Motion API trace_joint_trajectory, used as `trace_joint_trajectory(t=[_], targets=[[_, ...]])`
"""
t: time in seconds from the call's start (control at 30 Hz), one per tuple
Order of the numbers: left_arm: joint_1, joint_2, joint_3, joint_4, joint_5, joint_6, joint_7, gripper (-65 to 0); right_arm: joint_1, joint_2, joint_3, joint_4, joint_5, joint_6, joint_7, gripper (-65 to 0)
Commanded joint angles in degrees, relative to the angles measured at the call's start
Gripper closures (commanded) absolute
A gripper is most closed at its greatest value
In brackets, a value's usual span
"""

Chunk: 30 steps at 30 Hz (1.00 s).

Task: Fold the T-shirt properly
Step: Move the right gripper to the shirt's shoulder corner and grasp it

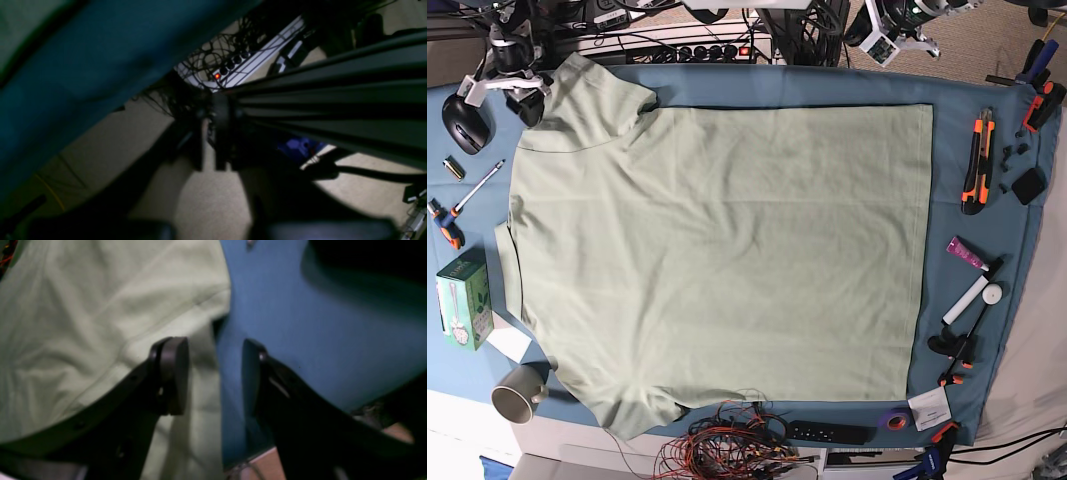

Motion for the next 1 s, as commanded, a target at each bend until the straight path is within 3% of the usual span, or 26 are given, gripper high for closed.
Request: trace_joint_trajectory(t=[0.0, 0.1, 0.37, 0.53, 0.67, 0.97], targets=[[0.7, -0.3, -0.1, 0.7, -0.3, -0.3, -0.9, -11.0, 0.0, 0.8, 0.3, -0.2, 1.0, 0.4, 0.1, -26.6], [0.7, -0.3, -0.1, 0.7, -0.3, -0.2, -0.8, -15.8, 0.2, 0.8, 0.3, -2.8, 3.5, 1.0, -1.0, -26.6], [0.7, -0.3, -0.1, 0.7, -0.3, -0.2, -0.8, -15.8, -1.3, 0.8, 0.3, -5.8, 10.1, 4.0, -5.7, -26.6], [0.6, -0.3, -0.1, 0.7, -0.3, -0.2, -0.9, -15.8, -4.6, 0.8, 0.3, -5.8, 13.0, 4.3, -7.1, -26.6], [0.2, -0.3, -0.1, 0.7, -0.3, -0.2, -0.9, -15.8, -6.2, 0.8, 0.3, -5.8, 14.5, 6.4, -8.0, -26.6], [-1.3, -0.3, -0.1, 0.7, -0.3, -0.2, -0.9, -15.8, -6.2, 0.8, 0.0, -5.8, 14.6, 6.5, -9.0, -26.6]])
